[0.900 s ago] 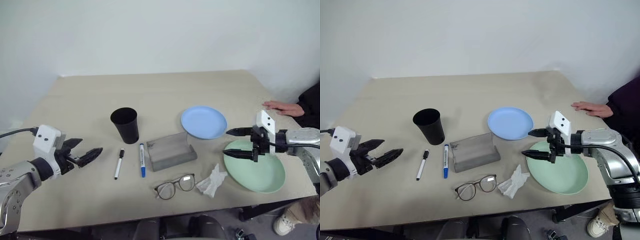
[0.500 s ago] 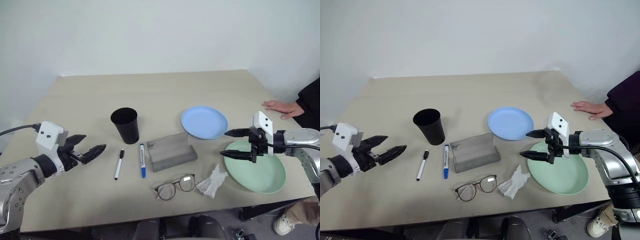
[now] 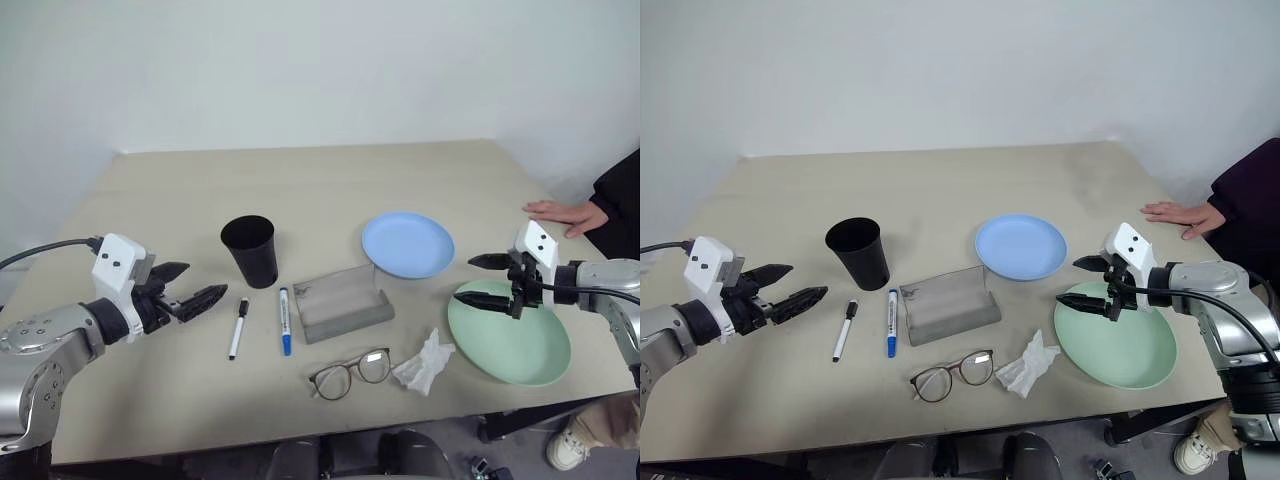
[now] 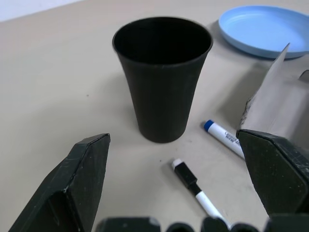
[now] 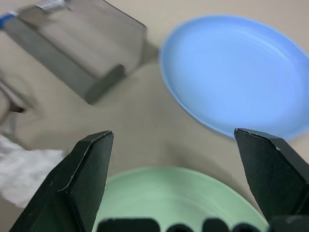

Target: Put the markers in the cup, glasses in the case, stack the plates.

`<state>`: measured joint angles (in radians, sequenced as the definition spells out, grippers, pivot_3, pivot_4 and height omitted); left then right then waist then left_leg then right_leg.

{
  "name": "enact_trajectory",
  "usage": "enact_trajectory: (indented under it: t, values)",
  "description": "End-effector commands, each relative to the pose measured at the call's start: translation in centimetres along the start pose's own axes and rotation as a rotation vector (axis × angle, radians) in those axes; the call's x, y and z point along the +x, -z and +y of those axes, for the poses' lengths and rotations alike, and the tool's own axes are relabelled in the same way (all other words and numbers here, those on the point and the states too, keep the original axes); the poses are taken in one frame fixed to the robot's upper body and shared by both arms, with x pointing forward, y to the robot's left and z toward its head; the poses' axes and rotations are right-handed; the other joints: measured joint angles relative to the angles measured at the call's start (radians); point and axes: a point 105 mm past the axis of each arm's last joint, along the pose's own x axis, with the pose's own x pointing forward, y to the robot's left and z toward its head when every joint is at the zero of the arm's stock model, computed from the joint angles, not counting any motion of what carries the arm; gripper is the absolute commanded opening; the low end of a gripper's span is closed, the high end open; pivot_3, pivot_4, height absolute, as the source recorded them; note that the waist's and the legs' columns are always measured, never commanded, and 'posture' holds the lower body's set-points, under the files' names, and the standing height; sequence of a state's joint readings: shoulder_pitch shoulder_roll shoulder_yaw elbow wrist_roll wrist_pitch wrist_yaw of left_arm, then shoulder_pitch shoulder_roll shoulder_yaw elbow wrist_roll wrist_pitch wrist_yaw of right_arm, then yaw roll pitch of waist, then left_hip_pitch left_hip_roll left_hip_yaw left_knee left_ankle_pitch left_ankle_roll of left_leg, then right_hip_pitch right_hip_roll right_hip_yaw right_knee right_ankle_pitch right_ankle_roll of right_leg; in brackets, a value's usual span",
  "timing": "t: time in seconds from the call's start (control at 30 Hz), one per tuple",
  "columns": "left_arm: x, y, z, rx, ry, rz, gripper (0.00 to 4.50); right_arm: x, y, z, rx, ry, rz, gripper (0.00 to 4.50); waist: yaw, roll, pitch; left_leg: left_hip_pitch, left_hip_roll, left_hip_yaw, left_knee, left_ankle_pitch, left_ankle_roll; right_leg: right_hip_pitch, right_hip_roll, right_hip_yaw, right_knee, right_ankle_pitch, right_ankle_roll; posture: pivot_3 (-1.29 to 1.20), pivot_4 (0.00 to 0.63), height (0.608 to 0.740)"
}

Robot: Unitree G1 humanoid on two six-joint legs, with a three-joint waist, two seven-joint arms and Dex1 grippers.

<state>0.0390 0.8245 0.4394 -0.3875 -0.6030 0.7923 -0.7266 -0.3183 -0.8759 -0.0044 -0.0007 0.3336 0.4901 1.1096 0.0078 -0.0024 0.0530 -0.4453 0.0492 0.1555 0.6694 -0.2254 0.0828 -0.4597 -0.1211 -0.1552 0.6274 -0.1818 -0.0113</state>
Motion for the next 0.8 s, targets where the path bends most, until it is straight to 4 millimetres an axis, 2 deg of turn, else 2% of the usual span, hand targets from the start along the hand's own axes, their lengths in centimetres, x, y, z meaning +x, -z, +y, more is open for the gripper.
enact_trajectory:
  t: [0.03,0.13,0.23,0.5,0.63,0.8]
  values:
    - [0.4,-1.5,-0.5,0.054,0.032,-0.041,4.45,-1.6,0.1,-1.0,-0.006,0.069,0.014,4.35,0.001,0.0,0.0,0.0,0.0,0.0,0.0,0.0,0.0,0.0,0.0,0.0,0.0,0.0,0.0,0.0,0.0,0.7]
    - [1.0,-1.6,-0.7,0.052,0.052,-0.05,4.45,-2.6,1.7,-1.9,0.029,0.129,0.065,4.35,0.0,0.0,0.0,0.0,0.0,0.0,0.0,0.0,0.0,0.0,0.0,0.0,0.0,0.0,0.0,0.0,0.0,0.7]
    - [1.4,-1.5,-0.7,0.051,0.061,-0.051,4.45,-3.6,2.5,-2.5,0.061,0.161,0.083,4.35,-0.001,0.001,0.0,0.0,0.0,0.001,0.001,0.0,0.0,0.001,0.001,0.0,0.0,0.0,0.0,0.0,0.0,0.7]
    - [2.1,-1.5,-1.1,0.039,0.107,-0.074,4.45,-7.4,6.0,-4.6,0.192,0.292,0.148,4.35,-0.001,0.001,0.0,0.0,0.0,0.0,0.004,0.0,0.0,0.001,0.001,0.0,0.002,0.0,0.0,0.0,0.0,0.7]
    - [2.1,-1.7,-1.6,0.031,0.148,-0.1,4.45,-9.4,8.5,-5.4,0.314,0.355,0.189,4.35,-0.001,0.001,0.0,0.0,0.0,0.0,0.005,0.0,0.0,0.001,0.001,0.0,0.002,0.001,0.001,0.0,0.0,0.7]
    - [1.5,-2.3,-1.8,0.031,0.191,-0.153,4.45,-10.1,10.9,-5.4,0.475,0.385,0.219,4.35,-0.001,0.002,0.0,0.0,0.0,0.0,0.007,0.0,0.0,0.002,0.001,0.0,0.002,0.001,0.002,0.0,0.0,0.7]
